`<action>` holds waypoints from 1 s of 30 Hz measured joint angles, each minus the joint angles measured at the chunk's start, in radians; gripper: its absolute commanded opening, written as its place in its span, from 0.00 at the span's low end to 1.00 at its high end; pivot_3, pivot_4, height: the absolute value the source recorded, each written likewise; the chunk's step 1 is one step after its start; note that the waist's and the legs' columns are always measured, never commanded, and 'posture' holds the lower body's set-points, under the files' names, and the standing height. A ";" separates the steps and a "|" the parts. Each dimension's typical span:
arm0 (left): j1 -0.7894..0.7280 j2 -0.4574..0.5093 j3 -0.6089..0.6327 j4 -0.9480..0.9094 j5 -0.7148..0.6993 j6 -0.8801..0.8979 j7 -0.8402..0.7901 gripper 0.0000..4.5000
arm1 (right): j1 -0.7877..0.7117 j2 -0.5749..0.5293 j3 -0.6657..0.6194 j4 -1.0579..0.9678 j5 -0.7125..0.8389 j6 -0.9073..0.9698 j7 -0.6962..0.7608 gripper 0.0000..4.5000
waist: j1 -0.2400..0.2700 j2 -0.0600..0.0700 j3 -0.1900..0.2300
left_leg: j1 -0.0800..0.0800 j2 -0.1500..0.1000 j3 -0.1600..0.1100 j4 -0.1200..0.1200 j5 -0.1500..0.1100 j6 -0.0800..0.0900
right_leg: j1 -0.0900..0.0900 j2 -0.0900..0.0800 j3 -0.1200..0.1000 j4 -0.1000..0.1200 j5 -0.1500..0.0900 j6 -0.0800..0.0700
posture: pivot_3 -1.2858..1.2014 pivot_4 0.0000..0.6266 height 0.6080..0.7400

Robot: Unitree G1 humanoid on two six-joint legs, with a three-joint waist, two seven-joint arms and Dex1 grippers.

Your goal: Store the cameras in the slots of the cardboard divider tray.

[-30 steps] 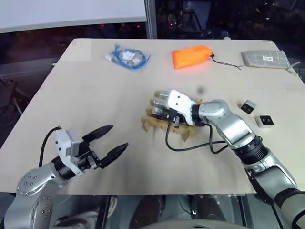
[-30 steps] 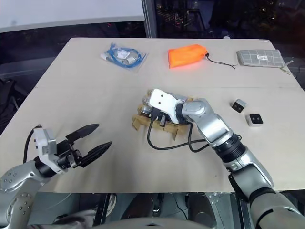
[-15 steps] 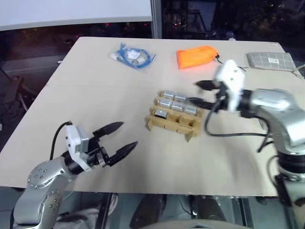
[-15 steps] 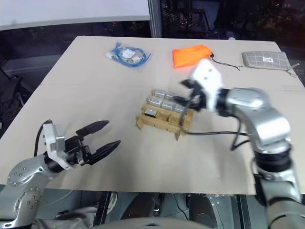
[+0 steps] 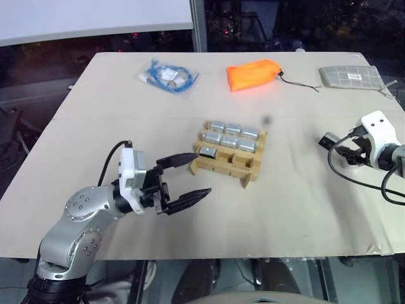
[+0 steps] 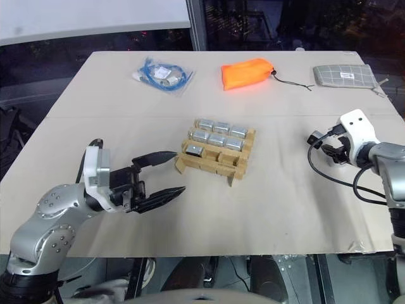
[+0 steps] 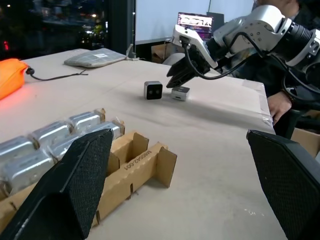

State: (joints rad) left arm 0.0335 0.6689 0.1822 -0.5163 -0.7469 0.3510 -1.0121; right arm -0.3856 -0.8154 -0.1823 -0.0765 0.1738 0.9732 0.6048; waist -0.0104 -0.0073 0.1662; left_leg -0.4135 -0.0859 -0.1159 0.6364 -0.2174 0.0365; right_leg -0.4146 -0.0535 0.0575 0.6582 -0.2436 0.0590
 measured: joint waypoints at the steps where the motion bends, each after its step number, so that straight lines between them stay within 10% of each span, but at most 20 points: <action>1: 0.005 0.000 0.000 0.000 0.000 0.002 0.000 1.00 | 0.018 0.009 -0.017 -0.016 0.000 0.011 -0.017 0.63 | 0.004 0.000 0.000 | 0.000 0.000 -0.001 0.000 0.000 0.000 | 0.000 0.000 -0.001 0.000 0.000 0.000 | 0.52 0.24 1.00; 18: -0.027 0.000 -0.026 0.018 -0.001 0.014 -0.016 1.00 | 0.136 0.104 -0.098 -0.071 0.005 0.069 -0.176 0.63 | 0.001 0.000 0.000 | 0.001 0.000 -0.001 0.001 0.000 0.000 | 0.001 0.000 -0.001 0.001 0.000 0.000 | 0.52 0.24 1.00; 22: -0.032 -0.001 -0.026 0.025 -0.001 0.014 -0.017 1.00 | 0.136 0.110 -0.102 -0.072 0.013 0.060 -0.181 0.43 | -0.001 -0.001 -0.001 | 0.001 0.000 -0.001 0.001 0.000 0.000 | 0.002 0.000 -0.001 0.001 0.000 0.000 | 0.52 0.24 1.00; 30: -0.160 -0.044 -0.036 0.024 -0.098 0.220 0.218 1.00 | 0.307 0.000 -0.082 -0.369 0.028 -0.221 -0.007 0.43 | 0.002 0.003 0.001 | 0.000 0.000 -0.003 0.003 0.000 0.000 | 0.001 0.001 -0.003 0.002 0.000 0.001 | 0.52 0.24 1.00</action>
State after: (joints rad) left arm -0.1266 0.6251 0.1464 -0.4926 -0.8452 0.5712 -0.7938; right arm -0.0781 -0.8156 -0.2645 -0.4451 0.2022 0.7526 0.5975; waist -0.0083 -0.0047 0.1672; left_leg -0.4135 -0.0861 -0.1191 0.6393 -0.2175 0.0367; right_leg -0.4135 -0.0527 0.0545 0.6605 -0.2439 0.0599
